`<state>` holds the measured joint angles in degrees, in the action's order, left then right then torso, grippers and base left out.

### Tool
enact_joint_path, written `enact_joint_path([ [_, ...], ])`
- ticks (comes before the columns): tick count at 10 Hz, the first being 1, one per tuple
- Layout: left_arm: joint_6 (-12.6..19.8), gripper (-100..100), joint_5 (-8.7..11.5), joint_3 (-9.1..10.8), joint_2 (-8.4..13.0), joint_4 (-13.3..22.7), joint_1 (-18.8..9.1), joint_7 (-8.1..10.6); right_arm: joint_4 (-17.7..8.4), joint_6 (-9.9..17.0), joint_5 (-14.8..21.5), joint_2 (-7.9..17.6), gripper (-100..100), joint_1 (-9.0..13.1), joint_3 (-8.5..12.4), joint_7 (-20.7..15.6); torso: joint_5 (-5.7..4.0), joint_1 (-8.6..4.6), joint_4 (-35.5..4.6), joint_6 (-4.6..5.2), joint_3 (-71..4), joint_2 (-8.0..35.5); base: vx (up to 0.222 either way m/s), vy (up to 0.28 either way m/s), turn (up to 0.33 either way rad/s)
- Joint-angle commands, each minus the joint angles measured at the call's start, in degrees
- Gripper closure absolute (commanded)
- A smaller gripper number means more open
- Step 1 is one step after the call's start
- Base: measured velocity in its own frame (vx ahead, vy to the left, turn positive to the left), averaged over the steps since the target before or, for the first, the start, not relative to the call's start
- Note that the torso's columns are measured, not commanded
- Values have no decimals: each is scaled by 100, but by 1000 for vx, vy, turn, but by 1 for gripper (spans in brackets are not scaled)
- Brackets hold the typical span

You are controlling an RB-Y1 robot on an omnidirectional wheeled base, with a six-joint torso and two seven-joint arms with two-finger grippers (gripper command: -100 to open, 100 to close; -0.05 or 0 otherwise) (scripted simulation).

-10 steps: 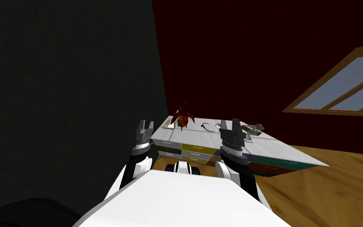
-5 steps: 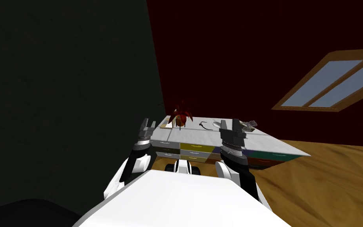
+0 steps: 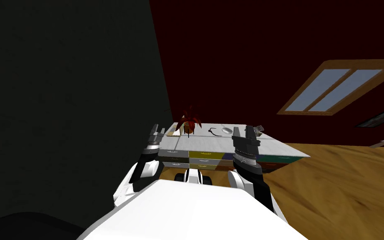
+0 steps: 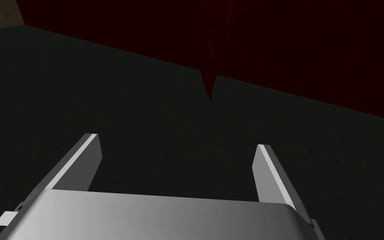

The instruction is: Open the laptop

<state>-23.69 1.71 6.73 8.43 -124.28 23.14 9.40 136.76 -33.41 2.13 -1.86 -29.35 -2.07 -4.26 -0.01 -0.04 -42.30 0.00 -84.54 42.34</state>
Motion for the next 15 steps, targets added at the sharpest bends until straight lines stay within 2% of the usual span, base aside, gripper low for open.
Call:
enact_joint_path([
  [1, 365, -100, 56, 169, 32, 231, -281, 109, 0, 0, 0, 0, 0, 0, 0, 0, 1, 3, 0, 0, -1, -2, -12, -19, -68],
  [15, 2027, -100, 285, 865, 113, 1053, -1374, 570, 0, 0, 0, 0, 0, -1, 0, 0, 1, 4, 1, 0, -3, -5, 9, 5, -104],
])
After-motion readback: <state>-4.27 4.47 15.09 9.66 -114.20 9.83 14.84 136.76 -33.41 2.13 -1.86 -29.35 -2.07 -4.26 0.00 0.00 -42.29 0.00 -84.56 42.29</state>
